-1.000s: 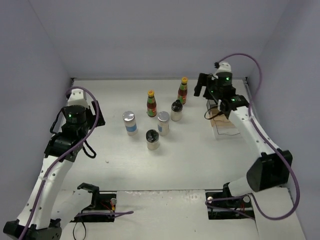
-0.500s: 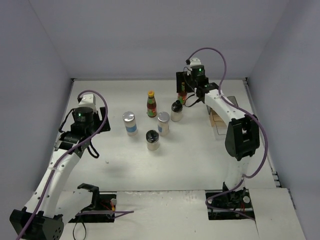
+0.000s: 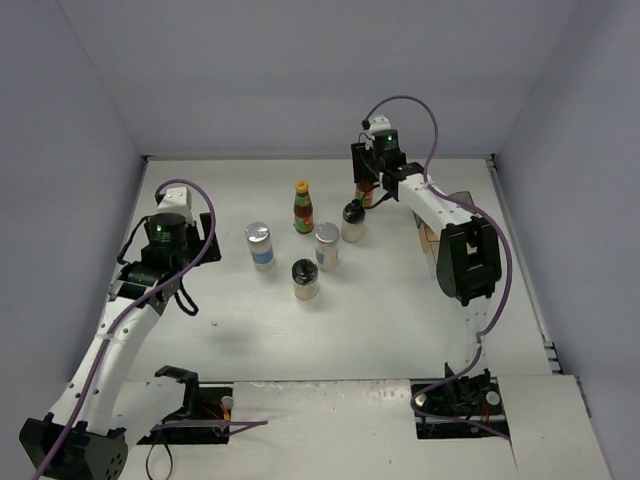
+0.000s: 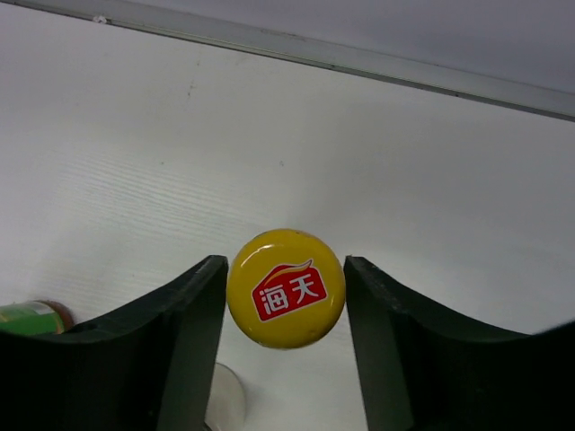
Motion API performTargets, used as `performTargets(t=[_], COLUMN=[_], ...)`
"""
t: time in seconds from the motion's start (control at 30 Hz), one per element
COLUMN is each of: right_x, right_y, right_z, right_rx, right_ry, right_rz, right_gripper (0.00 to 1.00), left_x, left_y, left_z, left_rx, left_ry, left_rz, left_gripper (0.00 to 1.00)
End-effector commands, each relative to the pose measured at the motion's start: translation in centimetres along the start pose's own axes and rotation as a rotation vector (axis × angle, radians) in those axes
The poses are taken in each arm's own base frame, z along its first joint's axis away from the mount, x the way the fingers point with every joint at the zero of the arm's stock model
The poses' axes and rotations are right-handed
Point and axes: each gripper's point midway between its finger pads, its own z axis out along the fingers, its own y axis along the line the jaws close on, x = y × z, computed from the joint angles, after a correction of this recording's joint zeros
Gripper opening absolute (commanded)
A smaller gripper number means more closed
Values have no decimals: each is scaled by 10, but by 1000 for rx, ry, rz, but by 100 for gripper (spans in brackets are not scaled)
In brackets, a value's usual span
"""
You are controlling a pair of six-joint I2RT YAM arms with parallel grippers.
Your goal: Organize the condiment bottles
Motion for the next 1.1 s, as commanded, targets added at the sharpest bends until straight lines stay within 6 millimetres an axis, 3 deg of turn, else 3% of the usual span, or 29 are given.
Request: performTargets(t=[0.0,0.03,0.1,0.13,0.2,0.27,0.33,0.43,0.53,0.67,0.8,0.83,1.07], right_x=[-48,-48,-51,-60,-74,-101,-130,-159,-172,-166,-146,-145,-116], right_y=[3,2,4,7,6,3,-1,-19,-45,-79,-112,-128,-193], right_z=[-4,-3,-5,-10,-20,-42,-69,-104,-131,-150,-158,-165,-169], right_rx=[-2,-2,-17,-35,-34,-23,-11,37,90,163,237,269,400], right_ry=[-135,-135,-142,-164,-198,-267,-347,-418,-447,-444,-413,-419,-391], right_rz=[-1,-1,-1,-2,-35,-37,-42,-37,-18,8,32,45,132], right_gripper=[52,41,30,19,11,2,0,0,0,0,0,0,0], left_x=[-28,-27,-28,-28,-28,-28,-27,-28,-28,-28,-29,-29,-28], left_y=[-7,-7,-7,-7,-7,-7,-7,-7,-7,-4,-5,-5,-7], left_z=[-8,-7,-7,-8,-8,-9,-9,-10,-12,-13,-14,-15,-15], left_rx=[31,33,29,30,31,33,31,30,31,16,21,21,26], left_ry=[-99,-98,-100,-102,-103,-106,-103,-107,-111,-118,-123,-123,-122], left_rz=[-12,-10,-11,-11,-10,-11,-8,-8,-7,-2,4,6,12], left_gripper=[74,74,74,74,74,74,74,74,74,74,74,74,74])
